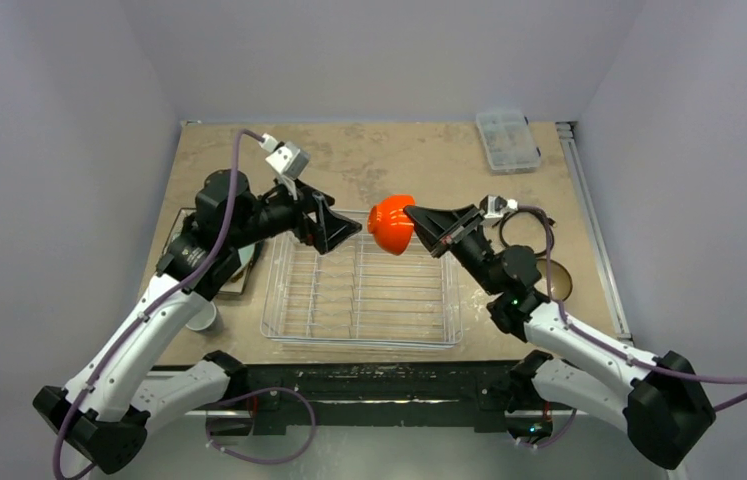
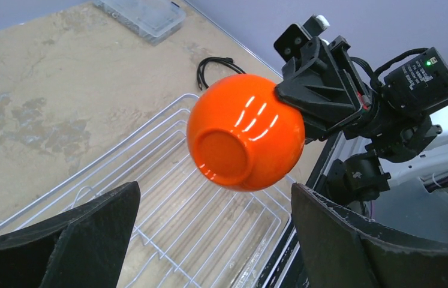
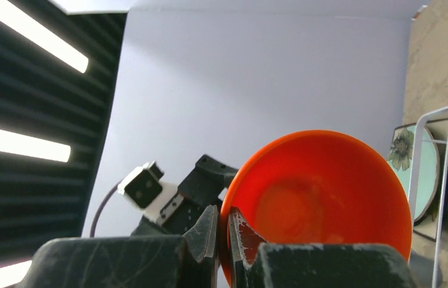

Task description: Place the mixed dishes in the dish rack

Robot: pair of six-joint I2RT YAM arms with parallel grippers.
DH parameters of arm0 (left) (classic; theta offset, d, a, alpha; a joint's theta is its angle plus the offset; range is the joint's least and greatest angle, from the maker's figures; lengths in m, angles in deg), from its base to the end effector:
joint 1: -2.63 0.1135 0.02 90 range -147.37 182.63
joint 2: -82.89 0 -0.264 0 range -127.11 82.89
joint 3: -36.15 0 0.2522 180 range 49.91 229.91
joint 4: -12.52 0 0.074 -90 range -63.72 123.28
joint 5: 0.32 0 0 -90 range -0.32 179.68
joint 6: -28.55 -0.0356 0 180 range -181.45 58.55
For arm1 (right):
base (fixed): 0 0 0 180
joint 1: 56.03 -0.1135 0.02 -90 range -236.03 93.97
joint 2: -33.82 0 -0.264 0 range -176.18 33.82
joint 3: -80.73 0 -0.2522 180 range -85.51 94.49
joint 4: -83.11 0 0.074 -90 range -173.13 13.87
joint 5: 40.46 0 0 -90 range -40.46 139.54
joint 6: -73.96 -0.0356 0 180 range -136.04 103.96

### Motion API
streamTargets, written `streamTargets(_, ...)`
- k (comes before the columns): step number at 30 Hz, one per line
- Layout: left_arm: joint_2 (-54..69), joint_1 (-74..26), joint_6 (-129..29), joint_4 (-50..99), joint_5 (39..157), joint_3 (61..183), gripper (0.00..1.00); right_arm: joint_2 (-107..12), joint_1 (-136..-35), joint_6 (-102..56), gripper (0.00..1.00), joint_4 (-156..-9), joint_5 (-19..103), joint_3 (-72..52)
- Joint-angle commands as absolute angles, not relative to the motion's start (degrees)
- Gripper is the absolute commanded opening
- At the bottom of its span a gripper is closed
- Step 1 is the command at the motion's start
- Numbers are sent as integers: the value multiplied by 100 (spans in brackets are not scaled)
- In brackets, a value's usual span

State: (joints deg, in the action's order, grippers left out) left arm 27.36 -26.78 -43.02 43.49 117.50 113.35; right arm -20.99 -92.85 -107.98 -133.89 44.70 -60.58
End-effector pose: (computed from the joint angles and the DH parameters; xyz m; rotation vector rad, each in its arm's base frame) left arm 0.1740 -0.1171 0.4072 0.5458 1.7446 -1.0212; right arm 0.1683 0.1297 0.2982 0.6040 1.3535 1.9635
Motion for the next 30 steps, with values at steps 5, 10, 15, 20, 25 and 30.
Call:
streamTargets(5, 2458, -3381, -4942, 4679, 10461, 11546, 96, -2688, -9923, -12397, 0, -12070, 5732, -5156)
streamTargets(10, 2332, -4002, -5488, 5042, 9308, 11668, 87, -3306, -10152, -13136, 0, -11984, 5587, -5013)
streamTargets(15, 1897, -4336, -5774, 5582, 8724, 12031, 76, -3621, -10316, -13423, 0, -12266, 5553, -5069)
streamTargets(20, 1556, -4474, -5767, 5980, 8631, 12337, 79, -3352, -10335, -13367, 0, -12062, 5978, -5155)
streamTargets(25, 1481, -4568, -5776, 6021, 8537, 12356, 82, -2981, -10331, -13328, 0, -11813, 6347, -5172)
streamTargets(30, 1487, -4646, -5819, 6022, 8385, 12339, 81, -2950, -10332, -13438, 0, -11849, 6250, -5181)
